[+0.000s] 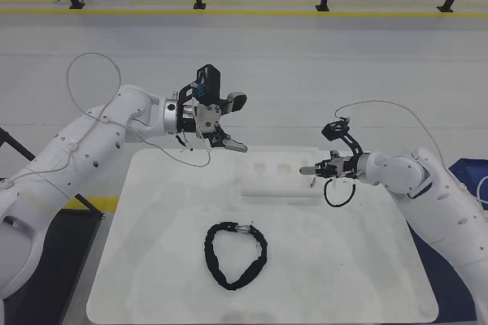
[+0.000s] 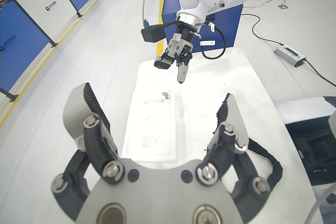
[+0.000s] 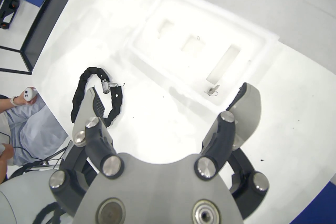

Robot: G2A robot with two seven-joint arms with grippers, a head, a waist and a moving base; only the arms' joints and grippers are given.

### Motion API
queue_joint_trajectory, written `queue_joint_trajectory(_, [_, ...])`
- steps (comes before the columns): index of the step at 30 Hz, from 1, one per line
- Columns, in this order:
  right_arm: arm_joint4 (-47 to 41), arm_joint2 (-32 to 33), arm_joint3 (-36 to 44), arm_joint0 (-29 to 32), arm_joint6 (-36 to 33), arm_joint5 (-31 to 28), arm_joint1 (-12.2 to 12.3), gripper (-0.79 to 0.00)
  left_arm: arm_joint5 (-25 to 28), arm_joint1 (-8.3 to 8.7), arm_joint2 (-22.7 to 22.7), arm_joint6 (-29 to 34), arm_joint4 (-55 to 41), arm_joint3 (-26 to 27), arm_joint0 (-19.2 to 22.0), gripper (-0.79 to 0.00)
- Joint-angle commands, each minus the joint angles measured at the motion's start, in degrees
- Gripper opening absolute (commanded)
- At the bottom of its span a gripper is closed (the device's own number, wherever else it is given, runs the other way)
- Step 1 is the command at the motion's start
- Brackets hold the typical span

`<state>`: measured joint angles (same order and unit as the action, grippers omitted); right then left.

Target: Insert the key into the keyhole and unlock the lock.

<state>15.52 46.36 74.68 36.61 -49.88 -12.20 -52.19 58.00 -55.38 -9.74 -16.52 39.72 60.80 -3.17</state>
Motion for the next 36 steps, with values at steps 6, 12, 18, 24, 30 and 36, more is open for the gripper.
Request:
queue_joint_trajectory(6, [-0.95, -3.70, -4.21, -1.57, 0.02, 8.18, -2.60, 0.000, 0.00, 0.00, 0.00, 0.00, 0.00, 0.00, 0.00, 0.000])
queue_joint_trajectory(12, [-1.51, -7.41, -9.72, -3.69, 0.97, 11.78, -5.52, 0.000, 0.00, 0.00, 0.00, 0.00, 0.00, 0.00, 0.00, 0.000])
queue_joint_trajectory(18, [-2.39, -10.72, -15.88, -5.94, 0.87, 12.53, -8.62, 0.000, 0.00, 0.00, 0.00, 0.00, 0.00, 0.00, 0.00, 0.000])
queue_joint_trajectory(24, [-1.85, -13.40, -20.95, -8.23, -0.80, 12.08, -11.35, 0.000, 0.00, 0.00, 0.00, 0.00, 0.00, 0.00, 0.00, 0.000])
queue_joint_trajectory(30, [-2.14, -15.49, -26.28, -9.98, -0.95, 11.46, -14.26, 0.000, 0.00, 0.00, 0.00, 0.00, 0.00, 0.00, 0.00, 0.000])
queue_joint_trajectory(36, [-1.44, -17.06, -32.42, -12.02, -0.44, 10.24, -17.00, 0.000, 0.00, 0.00, 0.00, 0.00, 0.00, 0.00, 0.00, 0.000])
